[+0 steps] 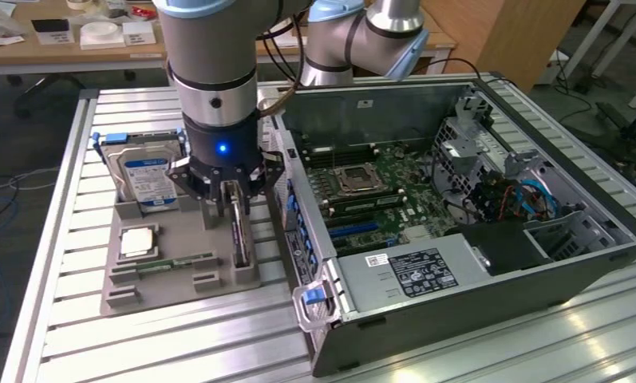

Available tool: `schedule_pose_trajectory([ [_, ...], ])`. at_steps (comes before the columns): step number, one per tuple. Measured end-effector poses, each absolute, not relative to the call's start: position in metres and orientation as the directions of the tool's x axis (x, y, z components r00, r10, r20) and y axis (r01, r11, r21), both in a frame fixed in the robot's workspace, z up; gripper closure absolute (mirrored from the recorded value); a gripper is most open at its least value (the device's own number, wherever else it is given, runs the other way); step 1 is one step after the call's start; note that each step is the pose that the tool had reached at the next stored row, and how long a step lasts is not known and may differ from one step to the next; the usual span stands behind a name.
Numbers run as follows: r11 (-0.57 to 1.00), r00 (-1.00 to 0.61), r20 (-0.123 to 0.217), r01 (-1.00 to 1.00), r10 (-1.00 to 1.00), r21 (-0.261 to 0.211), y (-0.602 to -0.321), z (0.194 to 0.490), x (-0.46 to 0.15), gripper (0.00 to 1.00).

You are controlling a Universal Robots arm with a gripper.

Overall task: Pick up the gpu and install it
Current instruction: 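Pick up the gpu and move the gpu toward the slot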

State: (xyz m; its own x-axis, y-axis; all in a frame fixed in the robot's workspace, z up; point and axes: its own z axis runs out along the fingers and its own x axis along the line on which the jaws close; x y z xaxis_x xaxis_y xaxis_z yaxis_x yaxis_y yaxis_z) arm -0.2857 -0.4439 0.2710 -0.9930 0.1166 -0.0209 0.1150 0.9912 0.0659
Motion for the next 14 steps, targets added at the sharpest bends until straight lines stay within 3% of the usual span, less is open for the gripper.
schedule_pose_trajectory([
  [14,0.989,-0.993,-0.018,0.115,0.117,0.093,-0.442,0.259,-0.286,0.58],
])
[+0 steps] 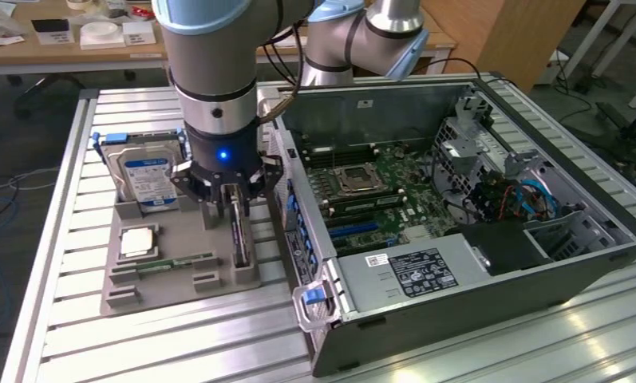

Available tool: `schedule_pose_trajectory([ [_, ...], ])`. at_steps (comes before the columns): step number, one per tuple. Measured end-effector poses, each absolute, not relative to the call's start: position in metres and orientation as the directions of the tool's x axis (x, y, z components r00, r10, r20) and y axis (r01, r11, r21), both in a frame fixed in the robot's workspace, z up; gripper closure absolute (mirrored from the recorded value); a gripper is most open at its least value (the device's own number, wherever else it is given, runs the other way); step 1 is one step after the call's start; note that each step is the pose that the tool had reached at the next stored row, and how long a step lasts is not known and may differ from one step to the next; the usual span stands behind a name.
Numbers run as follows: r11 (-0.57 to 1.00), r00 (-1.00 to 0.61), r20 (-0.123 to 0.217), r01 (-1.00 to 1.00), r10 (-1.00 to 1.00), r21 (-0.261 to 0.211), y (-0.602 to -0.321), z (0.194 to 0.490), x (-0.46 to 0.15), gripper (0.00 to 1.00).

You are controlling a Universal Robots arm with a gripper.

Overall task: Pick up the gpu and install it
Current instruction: 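Pick up the gpu and move the gpu toward the slot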

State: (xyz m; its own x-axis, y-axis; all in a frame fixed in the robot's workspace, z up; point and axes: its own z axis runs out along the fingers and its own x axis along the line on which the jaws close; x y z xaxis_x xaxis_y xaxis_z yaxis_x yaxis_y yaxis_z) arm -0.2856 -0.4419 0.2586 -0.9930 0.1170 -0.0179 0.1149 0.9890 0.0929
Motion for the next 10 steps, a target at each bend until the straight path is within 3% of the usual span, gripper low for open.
schedule_pose_trajectory([
  [10,0.989,-0.993,-0.018,0.115,0.117,0.094,-0.441,0.244,-0.286,0.58],
])
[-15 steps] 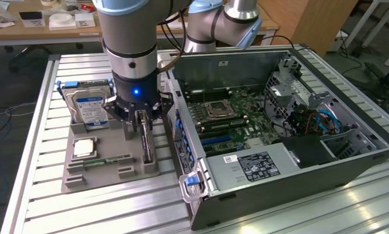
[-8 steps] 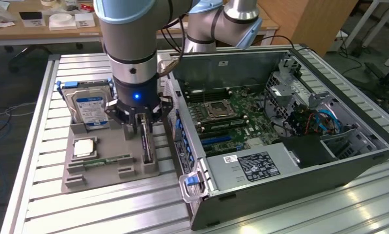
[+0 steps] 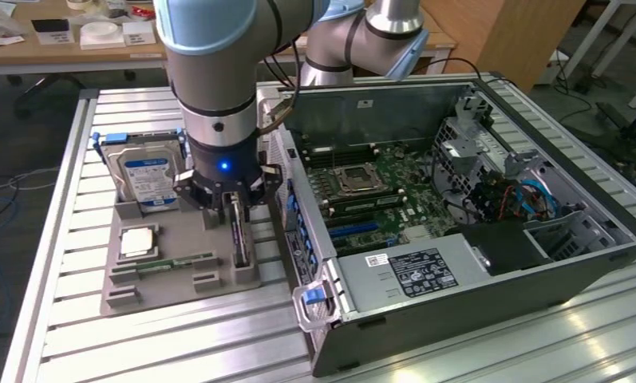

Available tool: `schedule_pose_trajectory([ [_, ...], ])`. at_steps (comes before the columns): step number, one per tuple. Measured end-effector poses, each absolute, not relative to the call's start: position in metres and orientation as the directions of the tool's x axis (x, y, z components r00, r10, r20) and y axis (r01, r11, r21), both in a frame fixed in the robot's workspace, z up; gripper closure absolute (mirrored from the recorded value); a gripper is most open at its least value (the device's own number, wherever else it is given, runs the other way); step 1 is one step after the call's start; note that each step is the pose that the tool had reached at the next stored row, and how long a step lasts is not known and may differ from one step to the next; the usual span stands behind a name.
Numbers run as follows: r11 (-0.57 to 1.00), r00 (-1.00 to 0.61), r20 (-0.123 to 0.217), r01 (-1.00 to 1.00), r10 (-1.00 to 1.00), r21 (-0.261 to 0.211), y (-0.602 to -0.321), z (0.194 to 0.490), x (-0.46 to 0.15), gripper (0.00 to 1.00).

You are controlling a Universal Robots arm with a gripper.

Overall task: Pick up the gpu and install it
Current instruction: 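Pick up the gpu and move the gpu toward the slot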

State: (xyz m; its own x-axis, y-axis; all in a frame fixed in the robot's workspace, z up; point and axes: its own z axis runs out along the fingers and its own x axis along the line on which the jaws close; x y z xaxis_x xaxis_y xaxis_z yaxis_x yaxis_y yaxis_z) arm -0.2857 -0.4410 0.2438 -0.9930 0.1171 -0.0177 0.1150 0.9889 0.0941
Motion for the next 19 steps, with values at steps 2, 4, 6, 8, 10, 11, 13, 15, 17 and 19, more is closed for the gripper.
schedule_pose_trajectory([
  [2,0.989,-0.993,-0.018,0.115,0.117,0.094,-0.441,0.243,-0.285,0.58],
  [4,0.989,-0.993,-0.018,0.115,0.117,0.095,-0.441,0.242,-0.285,0.58],
  [6,0.989,-0.993,-0.017,0.115,0.117,0.095,-0.44,0.241,-0.285,0.58],
  [8,0.989,-0.993,-0.018,0.115,0.117,0.096,-0.44,0.24,-0.285,0.58],
  [10,0.989,-0.993,-0.018,0.115,0.117,0.096,-0.439,0.239,-0.285,0.58],
  [11,0.989,-0.993,-0.017,0.115,0.117,0.096,-0.439,0.238,-0.285,0.58],
  [13,0.989,-0.993,-0.017,0.115,0.117,0.096,-0.439,0.237,-0.285,0.58],
  [15,0.989,-0.993,-0.018,0.115,0.117,0.096,-0.439,0.236,-0.285,0.58],
  [17,0.989,-0.993,-0.018,0.115,0.117,0.096,-0.439,0.233,-0.285,0.58],
  [19,0.989,-0.993,-0.018,0.115,0.117,0.096,-0.439,0.231,-0.285,0.58],
])
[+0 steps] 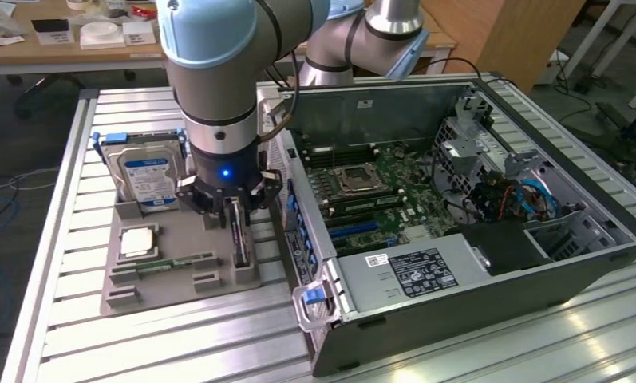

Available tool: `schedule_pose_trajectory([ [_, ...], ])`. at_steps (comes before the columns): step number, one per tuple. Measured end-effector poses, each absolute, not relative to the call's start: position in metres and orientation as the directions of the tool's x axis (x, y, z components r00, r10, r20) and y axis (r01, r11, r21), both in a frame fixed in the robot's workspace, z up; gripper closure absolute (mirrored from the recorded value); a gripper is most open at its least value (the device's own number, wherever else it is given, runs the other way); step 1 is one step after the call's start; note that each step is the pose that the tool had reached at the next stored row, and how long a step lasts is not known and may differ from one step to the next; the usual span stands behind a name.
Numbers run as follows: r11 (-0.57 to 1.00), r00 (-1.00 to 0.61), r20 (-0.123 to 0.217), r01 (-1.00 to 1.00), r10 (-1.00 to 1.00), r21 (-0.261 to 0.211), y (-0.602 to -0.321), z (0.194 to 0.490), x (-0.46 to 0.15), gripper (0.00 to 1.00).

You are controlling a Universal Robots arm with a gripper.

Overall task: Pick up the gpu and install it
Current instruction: 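Pick up the gpu and move the gpu toward the slot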

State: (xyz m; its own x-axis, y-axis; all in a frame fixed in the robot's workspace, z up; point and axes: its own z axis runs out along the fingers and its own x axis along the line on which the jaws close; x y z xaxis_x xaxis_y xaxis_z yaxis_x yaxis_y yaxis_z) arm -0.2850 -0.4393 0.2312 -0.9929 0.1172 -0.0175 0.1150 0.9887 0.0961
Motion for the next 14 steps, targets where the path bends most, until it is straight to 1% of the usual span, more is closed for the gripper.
schedule_pose_trajectory([
  [14,0.988,-0.993,-0.017,0.115,0.117,0.099,-0.4385,0.2276,-0.2849,0.58],
])
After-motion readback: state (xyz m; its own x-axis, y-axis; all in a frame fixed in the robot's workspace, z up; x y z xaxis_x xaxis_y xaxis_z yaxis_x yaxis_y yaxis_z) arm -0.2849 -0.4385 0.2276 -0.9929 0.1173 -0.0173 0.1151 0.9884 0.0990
